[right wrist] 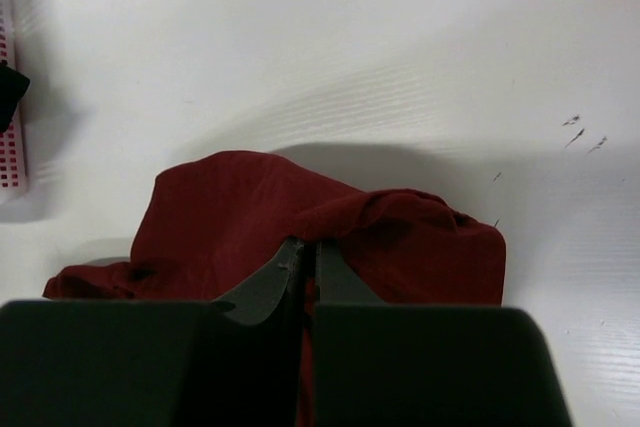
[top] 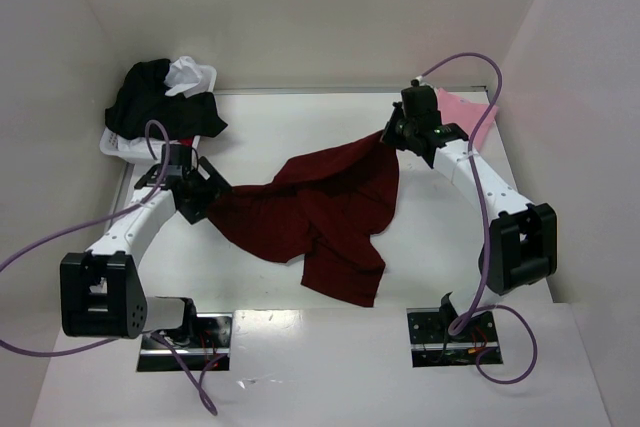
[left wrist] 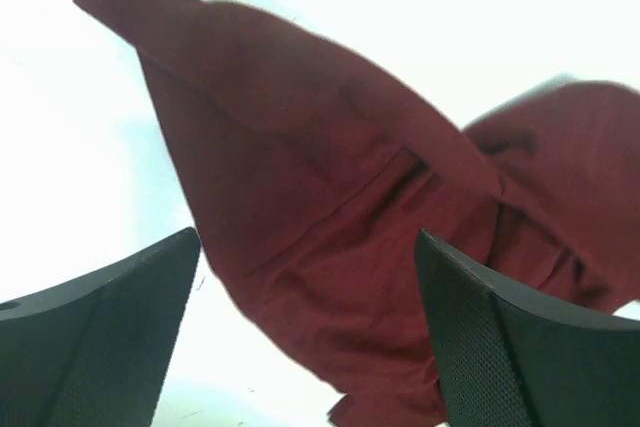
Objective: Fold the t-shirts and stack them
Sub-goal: Flatten out the tshirt
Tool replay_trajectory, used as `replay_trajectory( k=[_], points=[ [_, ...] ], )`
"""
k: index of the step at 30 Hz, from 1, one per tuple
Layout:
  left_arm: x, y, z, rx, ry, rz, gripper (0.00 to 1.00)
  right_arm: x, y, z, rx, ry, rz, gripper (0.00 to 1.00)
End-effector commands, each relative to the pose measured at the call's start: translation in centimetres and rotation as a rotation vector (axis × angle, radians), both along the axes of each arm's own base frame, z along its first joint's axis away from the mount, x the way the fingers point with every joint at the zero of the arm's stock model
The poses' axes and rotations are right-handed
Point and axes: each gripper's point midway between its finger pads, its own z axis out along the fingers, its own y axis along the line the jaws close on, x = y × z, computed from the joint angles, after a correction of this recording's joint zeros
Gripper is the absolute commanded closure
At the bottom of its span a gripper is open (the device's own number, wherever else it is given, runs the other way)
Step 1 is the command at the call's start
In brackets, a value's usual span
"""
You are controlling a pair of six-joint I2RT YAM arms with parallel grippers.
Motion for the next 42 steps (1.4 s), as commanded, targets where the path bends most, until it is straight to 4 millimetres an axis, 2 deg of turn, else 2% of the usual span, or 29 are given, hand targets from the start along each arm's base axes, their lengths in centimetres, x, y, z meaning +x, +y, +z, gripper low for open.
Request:
replay_trajectory(
  k=[1, 3, 6, 10, 15, 16, 18, 20, 21, 24, 30, 32, 36, 42],
  points=[
    [1.0, 1.8, -0.6, -0.033, -0.022, 0.148, 0.08, -0.4, -0.1, 2.3, 0.015, -0.069, 0.009, 1.0],
    [0.5, 3.1, -1.8, -0.042, -0.005, 0.241, 0.09, -0.6, -0.1, 2.0, 0.02, -0.059, 0.004, 1.0],
    [0.6, 4.3, -2.0, -0.044, -0.009, 0.303, 0.09, -0.7, -0.1, 2.3, 0.022, -0.067, 0.004, 1.0],
    [0.8, 5.0, -3.0, -0.036, 0.026, 0.348, 0.09, -0.9, -0.2, 2.2, 0.022, -0.066, 0.004, 1.0],
    [1.1, 5.5, -3.2, -0.044, 0.023, 0.372, 0.09, -0.9, -0.2, 2.1, 0.022, -0.067, 0.004, 1.0],
    [1.4, 6.8, -4.0, -0.041, 0.041, 0.421, 0.09, -0.9, -0.1, 2.1, 0.03, -0.065, -0.001, 1.0],
    [2.0, 7.7, -3.7, -0.028, 0.026, 0.443, 0.09, -1.0, 0.0, 2.1, 0.035, -0.064, 0.006, 1.0],
    [2.3, 8.2, -4.1, -0.028, 0.031, 0.455, 0.1, -1.0, 0.0, 2.1, 0.035, -0.064, 0.006, 1.0],
    [2.9, 8.3, -3.6, -0.028, 0.01, 0.455, 0.1, -1.0, 0.0, 2.1, 0.035, -0.064, 0.006, 1.0],
    [2.9, 9.3, -4.5, -0.033, 0.041, 0.492, 0.13, -1.0, 0.0, 2.1, 0.035, -0.064, 0.006, 1.0],
    [4.1, 8.8, -4.8, -0.075, 0.025, 0.478, 0.21, -1.0, 0.0, 2.1, 0.027, -0.065, 0.011, 1.0],
    [4.2, 8.7, -5.0, -0.08, 0.023, 0.472, 0.25, -1.0, 0.0, 1.3, 0.022, -0.048, 0.011, 1.0],
    [4.4, 8.6, -5.2, -0.081, 0.031, 0.461, 0.26, -1.0, 0.0, 1.3, 0.022, -0.048, 0.011, 1.0],
    [4.2, 8.8, -5.9, -0.069, 0.05, 0.459, 0.38, -0.8, 0.0, 1.1, 0.022, -0.048, 0.011, 1.0]
  ],
)
